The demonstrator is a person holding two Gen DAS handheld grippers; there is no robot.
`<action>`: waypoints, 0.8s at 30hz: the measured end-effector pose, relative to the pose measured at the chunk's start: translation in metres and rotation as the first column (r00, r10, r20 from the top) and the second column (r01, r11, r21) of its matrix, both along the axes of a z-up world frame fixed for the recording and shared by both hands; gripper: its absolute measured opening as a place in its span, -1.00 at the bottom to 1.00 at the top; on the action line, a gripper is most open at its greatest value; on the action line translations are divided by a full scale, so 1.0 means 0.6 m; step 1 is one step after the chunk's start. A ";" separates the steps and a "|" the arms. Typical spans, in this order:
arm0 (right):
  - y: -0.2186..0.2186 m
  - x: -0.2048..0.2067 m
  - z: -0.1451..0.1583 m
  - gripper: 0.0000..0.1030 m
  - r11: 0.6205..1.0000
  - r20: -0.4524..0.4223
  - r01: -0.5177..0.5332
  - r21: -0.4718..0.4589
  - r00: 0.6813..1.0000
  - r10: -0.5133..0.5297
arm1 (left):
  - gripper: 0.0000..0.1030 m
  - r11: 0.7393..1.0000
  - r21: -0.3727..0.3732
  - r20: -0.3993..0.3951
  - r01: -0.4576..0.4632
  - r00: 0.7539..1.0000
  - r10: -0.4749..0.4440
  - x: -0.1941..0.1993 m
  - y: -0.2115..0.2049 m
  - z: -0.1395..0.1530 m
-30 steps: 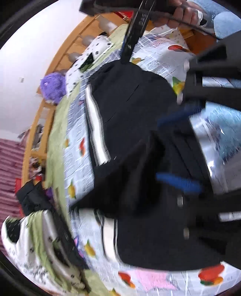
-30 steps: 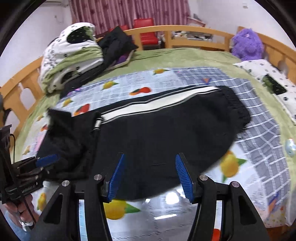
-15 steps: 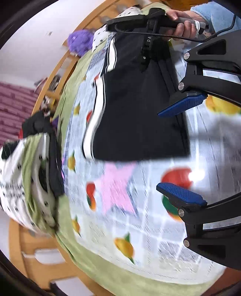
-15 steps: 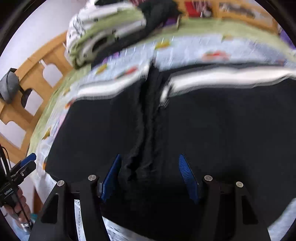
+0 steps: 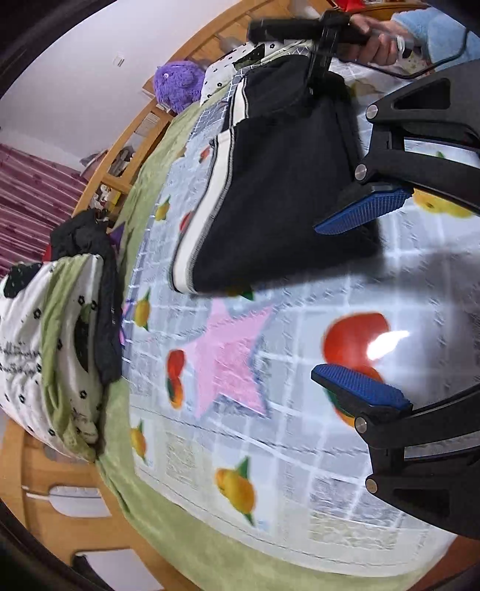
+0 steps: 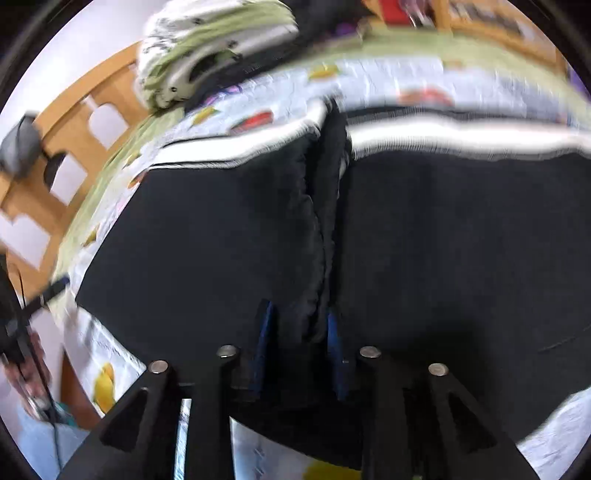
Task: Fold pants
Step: 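Grasp the folded pants edge with the right gripper while the left gripper grasps the waistband end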
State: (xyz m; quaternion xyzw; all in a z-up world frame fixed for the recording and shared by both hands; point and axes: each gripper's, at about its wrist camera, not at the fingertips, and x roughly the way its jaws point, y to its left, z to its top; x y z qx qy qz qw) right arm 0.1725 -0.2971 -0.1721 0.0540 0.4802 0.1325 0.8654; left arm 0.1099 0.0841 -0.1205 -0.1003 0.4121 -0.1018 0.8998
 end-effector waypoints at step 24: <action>-0.158 -0.096 0.061 -0.07 0.984 0.200 0.179 0.000 0.964 -0.176 | 0.38 0.993 -0.086 -0.112 0.082 0.989 -0.092 0.127 -0.067 -0.068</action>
